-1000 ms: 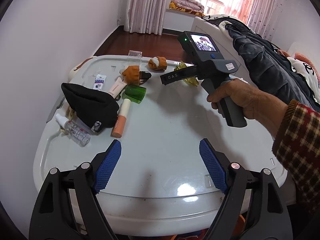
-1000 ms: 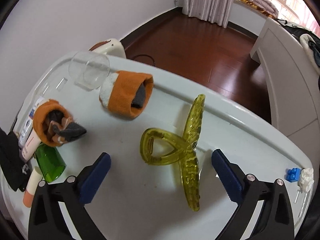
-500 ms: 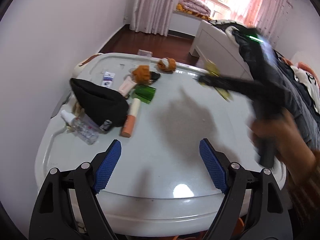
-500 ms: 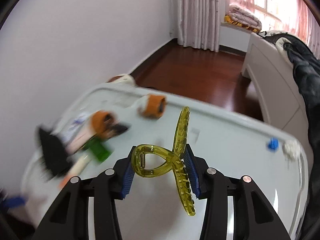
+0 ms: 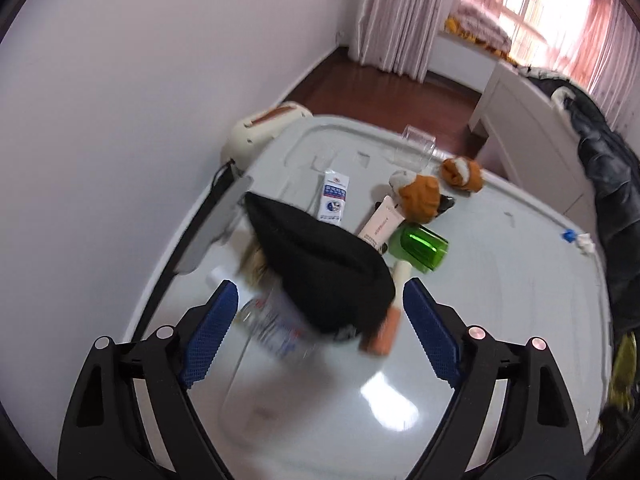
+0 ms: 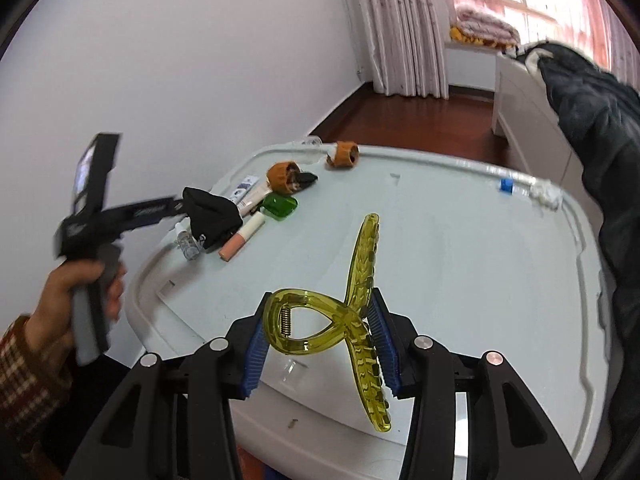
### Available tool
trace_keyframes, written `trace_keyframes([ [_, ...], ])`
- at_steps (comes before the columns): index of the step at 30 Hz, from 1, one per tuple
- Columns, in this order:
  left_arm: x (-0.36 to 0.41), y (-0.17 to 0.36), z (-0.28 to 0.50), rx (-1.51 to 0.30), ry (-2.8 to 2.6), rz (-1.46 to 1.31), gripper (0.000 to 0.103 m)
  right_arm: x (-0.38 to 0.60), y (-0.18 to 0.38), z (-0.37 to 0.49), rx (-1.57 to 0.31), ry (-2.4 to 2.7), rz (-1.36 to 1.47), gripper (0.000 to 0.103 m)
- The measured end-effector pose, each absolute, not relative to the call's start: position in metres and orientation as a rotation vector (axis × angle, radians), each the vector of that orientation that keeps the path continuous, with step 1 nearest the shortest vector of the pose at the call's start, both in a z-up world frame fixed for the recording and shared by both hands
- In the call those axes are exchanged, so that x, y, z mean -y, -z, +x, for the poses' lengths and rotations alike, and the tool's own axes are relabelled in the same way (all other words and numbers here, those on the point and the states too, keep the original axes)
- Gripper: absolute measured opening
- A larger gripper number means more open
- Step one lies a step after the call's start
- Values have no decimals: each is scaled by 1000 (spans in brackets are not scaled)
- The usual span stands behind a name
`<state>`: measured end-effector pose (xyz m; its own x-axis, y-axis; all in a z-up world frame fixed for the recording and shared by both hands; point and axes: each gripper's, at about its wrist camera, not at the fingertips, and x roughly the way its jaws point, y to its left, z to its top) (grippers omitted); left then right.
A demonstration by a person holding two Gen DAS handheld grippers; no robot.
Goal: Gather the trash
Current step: 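Grasp the black hat with the left tool while the right tool holds the clip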
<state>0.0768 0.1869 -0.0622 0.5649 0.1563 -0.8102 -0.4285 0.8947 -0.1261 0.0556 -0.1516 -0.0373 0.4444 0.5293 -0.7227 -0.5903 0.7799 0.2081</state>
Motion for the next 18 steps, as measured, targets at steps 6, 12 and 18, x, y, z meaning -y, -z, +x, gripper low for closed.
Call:
trace_keyframes([
  [6, -183, 98, 108, -986, -333, -303, 56, 156, 33, 55, -838, -698, -93, 46],
  [12, -176, 78, 86, -890, -308, -230, 11, 161, 31, 54, -836, -699, -74, 47],
  [18, -163, 42, 50, -809, -273, -201, 11, 161, 25, 45, -802, -703, -96, 47],
])
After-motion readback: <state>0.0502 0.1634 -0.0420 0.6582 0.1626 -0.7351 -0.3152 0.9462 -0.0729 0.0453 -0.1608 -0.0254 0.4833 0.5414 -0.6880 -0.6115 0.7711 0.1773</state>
